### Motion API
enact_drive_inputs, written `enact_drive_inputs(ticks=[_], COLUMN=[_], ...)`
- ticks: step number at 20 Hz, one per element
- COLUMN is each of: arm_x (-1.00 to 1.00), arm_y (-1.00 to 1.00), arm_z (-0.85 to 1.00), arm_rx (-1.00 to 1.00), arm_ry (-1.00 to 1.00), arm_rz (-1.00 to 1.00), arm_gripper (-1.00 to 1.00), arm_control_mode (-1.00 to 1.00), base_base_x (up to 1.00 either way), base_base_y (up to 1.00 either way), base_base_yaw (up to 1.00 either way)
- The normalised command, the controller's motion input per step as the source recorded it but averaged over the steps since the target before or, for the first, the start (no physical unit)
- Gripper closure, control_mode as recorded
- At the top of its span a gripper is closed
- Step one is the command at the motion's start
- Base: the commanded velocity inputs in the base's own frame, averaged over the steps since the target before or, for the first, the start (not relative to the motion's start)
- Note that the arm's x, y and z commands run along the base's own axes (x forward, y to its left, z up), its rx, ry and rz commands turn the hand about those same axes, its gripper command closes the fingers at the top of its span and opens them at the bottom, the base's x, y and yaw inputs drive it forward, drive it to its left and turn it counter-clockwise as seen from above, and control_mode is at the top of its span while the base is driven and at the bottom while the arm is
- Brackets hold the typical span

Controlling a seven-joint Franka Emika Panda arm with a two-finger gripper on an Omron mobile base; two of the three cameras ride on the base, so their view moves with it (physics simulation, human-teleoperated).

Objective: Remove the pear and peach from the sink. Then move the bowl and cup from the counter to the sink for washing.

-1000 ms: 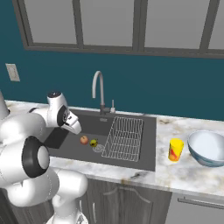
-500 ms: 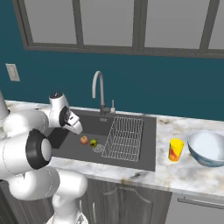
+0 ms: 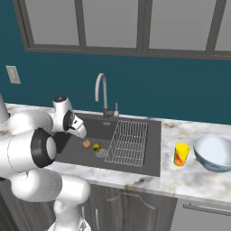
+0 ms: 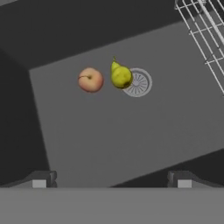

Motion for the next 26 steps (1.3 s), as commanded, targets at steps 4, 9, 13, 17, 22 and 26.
enact_drive_inputs(ticks=[4,9,13,17,22,26], arm_x=[0.11,0.1,0.09,0.12,0.14,0.13], arm_y=[0.0,0.0,0.0,0.0,0.0,0.0], arm_z=[-0.07,-0.07,-0.08,-0.08,-0.06,-0.06], arm_rx=[0.0,0.0,0.0,0.0,0.0,0.0], arm_ry=[0.0,0.0,0.0,0.0,-0.03,-0.04], arm_rz=[0.06,0.07,0.06,0.03,0.02,0.01], arm_gripper=[-1.0,-1.0,-1.0,-1.0,-1.0,-1.0], arm_control_mode=[-1.0,-1.0,-1.0,-1.0,-1.0,-1.0], base_base_x=[0.0,0.0,0.0,0.0,0.0,0.0], base_base_y=[0.0,0.0,0.0,0.0,0.0,0.0], base_base_yaw=[0.0,0.0,0.0,0.0,0.0,0.0])
